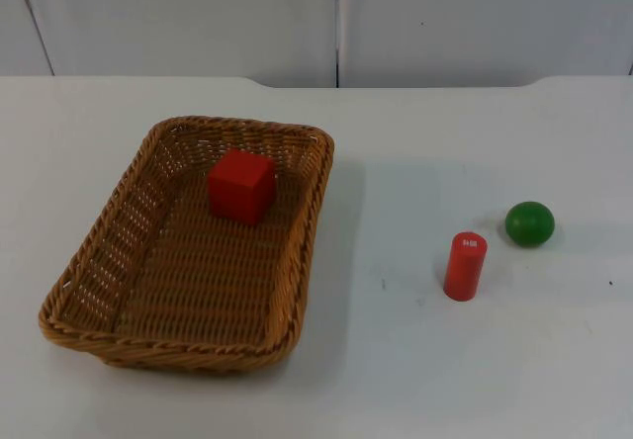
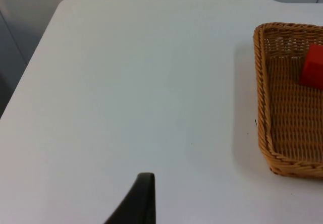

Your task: Pick up the basket with the left hand and place the object to the left of the red cylinder into the basket with the right hand.

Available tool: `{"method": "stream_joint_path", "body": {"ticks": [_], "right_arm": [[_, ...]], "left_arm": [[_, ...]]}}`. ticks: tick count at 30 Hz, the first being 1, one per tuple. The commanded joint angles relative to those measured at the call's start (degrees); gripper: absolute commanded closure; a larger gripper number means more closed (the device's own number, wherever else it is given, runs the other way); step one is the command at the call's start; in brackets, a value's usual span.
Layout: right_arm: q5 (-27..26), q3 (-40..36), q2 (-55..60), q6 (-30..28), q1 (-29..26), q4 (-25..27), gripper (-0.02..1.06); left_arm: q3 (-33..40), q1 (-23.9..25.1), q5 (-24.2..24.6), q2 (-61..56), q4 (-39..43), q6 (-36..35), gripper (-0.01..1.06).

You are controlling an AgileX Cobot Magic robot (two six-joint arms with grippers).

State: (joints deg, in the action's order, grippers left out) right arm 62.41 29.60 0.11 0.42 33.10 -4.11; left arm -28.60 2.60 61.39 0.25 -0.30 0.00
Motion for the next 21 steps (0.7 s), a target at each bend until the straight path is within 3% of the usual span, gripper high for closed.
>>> {"method": "stream_joint_path", "body": {"ticks": [1, 11, 21], "right_arm": [[-0.7, -0.1, -0.1, 0.2, -2.3, 0.1, -0.01], [-0.7, -0.1, -0.1, 0.2, -13.4, 0.1, -0.01], [-0.7, -0.1, -0.1, 0.2, -18.6, 0.1, -0.01]], "left_arm": [[0.2, 0.2, 0.2, -0.3, -0.4, 0.0, 0.00], [0.2, 0.2, 0.2, -0.3, -0.4, 0.0, 0.00], [0.2, 0.2, 0.2, -0.3, -0.4, 0.0, 0.00]]}}
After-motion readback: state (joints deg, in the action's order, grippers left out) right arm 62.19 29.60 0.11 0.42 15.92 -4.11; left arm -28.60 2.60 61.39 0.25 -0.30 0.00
